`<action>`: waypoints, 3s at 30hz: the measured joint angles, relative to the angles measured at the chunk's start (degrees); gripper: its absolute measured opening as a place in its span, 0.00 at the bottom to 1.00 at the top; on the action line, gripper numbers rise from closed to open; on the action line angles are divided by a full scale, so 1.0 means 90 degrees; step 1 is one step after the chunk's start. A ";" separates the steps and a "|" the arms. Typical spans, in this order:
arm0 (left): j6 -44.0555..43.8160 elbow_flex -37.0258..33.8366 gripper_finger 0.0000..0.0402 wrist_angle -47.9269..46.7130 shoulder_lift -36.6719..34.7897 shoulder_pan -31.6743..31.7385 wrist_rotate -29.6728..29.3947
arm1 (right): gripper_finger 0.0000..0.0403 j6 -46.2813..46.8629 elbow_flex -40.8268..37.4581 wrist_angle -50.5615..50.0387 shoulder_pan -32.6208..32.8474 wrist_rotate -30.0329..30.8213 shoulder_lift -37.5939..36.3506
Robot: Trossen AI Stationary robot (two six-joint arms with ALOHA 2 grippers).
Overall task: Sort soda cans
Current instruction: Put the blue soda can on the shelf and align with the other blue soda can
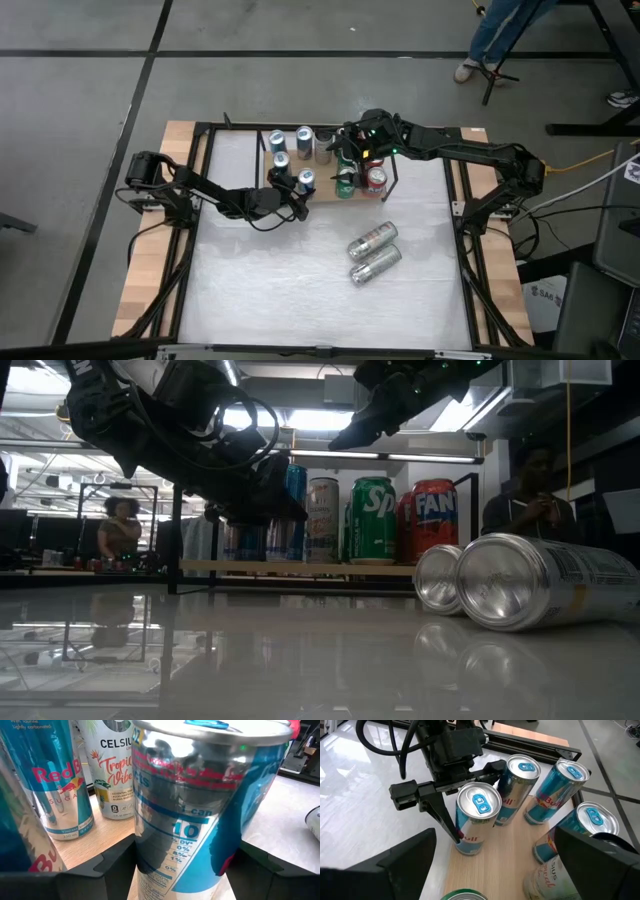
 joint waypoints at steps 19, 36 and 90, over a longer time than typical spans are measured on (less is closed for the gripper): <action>-0.0082 -0.0010 0.67 0.0117 0.0001 0.0000 0.0024 | 0.97 0.0000 0.0000 -0.0005 0.0000 -0.0002 0.0000; -0.0167 -0.0012 0.81 0.0138 -0.0021 -0.0011 0.0017 | 0.97 0.0000 0.0000 -0.0035 0.0000 -0.0002 -0.0002; 0.1472 -0.0010 0.81 0.3106 -0.0033 -0.0102 -0.0920 | 0.97 0.0000 0.0005 -0.0036 0.0000 0.0049 -0.0002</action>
